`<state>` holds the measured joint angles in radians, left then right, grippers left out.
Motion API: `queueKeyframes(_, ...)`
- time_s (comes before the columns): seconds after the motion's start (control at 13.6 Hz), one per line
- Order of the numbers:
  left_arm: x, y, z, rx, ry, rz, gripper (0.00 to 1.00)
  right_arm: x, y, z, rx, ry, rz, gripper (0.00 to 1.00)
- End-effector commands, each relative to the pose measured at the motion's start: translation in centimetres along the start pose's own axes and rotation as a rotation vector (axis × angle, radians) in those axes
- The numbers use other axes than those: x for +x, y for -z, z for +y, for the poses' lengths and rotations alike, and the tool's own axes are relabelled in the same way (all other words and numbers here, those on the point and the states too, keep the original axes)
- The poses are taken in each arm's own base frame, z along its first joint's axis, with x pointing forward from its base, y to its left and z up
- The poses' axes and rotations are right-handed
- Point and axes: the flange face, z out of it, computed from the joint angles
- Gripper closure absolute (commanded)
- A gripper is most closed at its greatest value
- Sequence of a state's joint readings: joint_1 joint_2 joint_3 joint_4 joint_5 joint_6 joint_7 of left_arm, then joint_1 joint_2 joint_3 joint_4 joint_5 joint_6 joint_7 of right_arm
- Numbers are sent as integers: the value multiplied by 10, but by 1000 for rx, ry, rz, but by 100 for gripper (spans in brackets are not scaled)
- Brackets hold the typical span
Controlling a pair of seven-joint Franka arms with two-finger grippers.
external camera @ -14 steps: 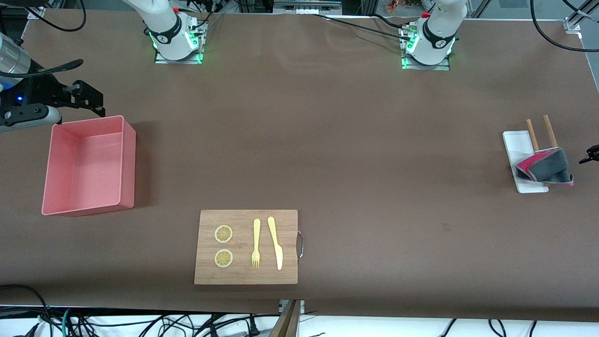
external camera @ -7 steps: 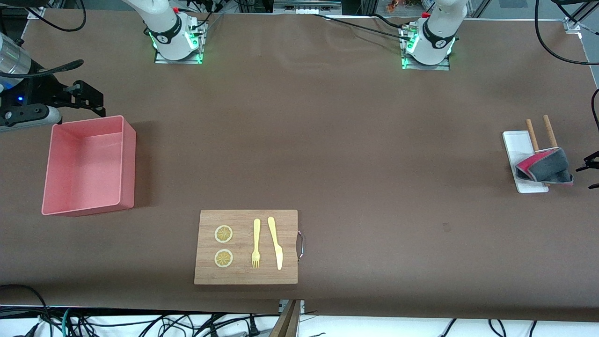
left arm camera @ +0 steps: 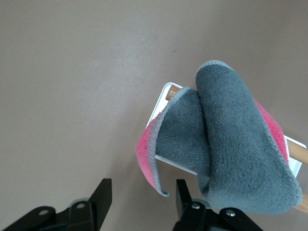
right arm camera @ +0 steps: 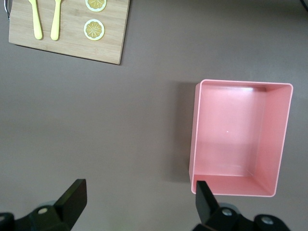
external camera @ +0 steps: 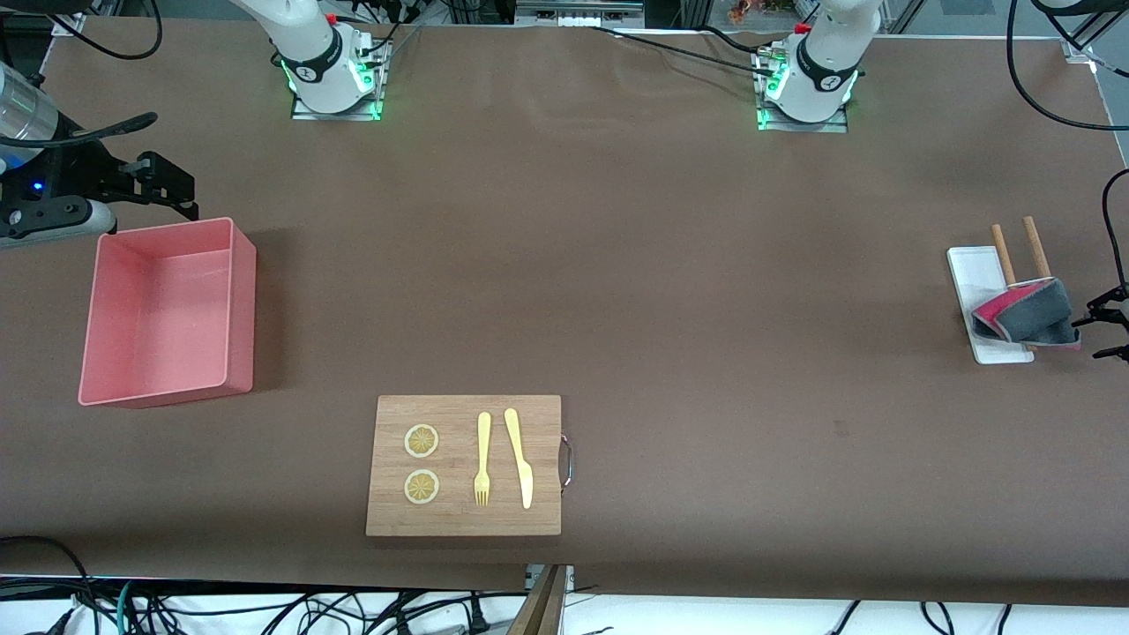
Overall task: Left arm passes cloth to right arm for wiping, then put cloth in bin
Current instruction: 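Lower the left gripper onto the cloth and close on it, then lift the cloth off the white stand with the left gripper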
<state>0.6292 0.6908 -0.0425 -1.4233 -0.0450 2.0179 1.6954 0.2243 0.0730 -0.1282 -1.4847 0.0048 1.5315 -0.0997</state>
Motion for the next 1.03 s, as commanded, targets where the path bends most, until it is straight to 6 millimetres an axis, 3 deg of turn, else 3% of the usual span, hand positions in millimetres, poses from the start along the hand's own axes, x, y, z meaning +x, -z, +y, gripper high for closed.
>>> queueKeyframes(0.0, -2, -5, -5, -6, -24, 33, 52, -3, 2, 2, 12, 15, 0, 0)
queueKeyframes(0.22, 1, -8, -3, -15, -24, 38, 62, -3, 3, 0, 10, 19, 1, 0)
queueKeyframes(0.29, 2, -9, -3, -18, -26, 38, 72, -3, 3, 0, 10, 21, 1, 0)
queueKeyframes(0.44, 4, -9, -3, -19, -31, 34, 100, -3, 3, 0, 10, 19, 1, 0)
queueKeyframes(0.81, 11, 10, -7, 13, -45, 23, 100, -5, 7, -5, 10, 30, 7, 0)
queueKeyframes(0.96, 15, 41, -13, 67, -49, 18, 100, -5, 7, -5, 12, 33, 6, 0)
